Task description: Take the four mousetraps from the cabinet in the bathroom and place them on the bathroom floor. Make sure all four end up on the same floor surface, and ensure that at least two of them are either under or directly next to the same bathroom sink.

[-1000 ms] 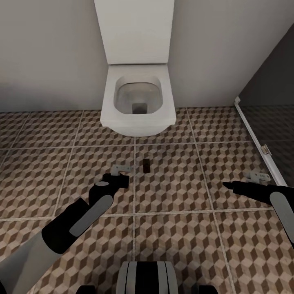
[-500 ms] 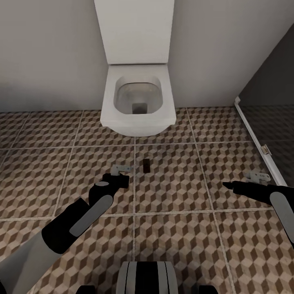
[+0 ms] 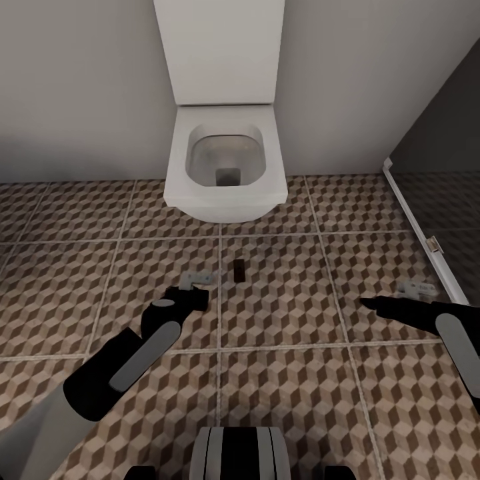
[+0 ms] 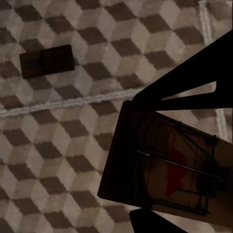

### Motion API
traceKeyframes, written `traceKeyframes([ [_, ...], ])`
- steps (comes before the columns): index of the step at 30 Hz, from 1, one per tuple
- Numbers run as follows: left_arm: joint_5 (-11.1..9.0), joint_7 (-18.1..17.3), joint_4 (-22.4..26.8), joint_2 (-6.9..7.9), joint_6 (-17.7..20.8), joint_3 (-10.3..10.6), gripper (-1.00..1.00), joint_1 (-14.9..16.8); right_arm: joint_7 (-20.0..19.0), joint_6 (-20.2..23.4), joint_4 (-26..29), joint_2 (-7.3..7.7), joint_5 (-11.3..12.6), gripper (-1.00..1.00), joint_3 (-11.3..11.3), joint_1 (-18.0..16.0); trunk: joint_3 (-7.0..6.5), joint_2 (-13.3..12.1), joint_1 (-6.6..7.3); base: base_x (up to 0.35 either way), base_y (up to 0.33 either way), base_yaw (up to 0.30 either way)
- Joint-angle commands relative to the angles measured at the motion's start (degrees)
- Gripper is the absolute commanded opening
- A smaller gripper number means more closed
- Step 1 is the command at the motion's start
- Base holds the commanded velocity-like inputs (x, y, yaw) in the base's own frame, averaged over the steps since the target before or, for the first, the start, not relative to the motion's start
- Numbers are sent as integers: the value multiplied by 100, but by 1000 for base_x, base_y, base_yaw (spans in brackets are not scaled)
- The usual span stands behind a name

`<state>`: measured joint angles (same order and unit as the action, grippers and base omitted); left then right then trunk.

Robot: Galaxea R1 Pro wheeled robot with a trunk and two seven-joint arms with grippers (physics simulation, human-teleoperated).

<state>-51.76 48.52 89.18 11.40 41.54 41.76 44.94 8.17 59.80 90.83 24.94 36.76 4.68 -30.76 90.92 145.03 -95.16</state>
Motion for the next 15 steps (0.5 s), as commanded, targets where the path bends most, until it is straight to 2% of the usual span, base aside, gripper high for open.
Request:
traceKeyframes([
  [1,-48,49,19,6,35,-20,-100,-26,56,20,5,-5,59,100,-10,-4,4,2,1,0,0,0],
  [8,-39,26,52,33,264,-244,-100,-244,54,20,5,-21,59,100,-41,-8,4,2,1,0,0,0],
  [9,-38,26,52,49,1614,-914,-100,-245,54,20,5,-22,59,100,-42,-8,4,2,1,0,0,0],
  [12,-37,26,54,118,1682,-987,-100,-243,54,20,5,-23,59,100,-44,-9,4,2,1,0,0,0],
  [15,-36,26,55,281,1802,-1175,-100,-227,53,20,5,-27,59,100,-50,-13,4,2,1,0,0,0],
])
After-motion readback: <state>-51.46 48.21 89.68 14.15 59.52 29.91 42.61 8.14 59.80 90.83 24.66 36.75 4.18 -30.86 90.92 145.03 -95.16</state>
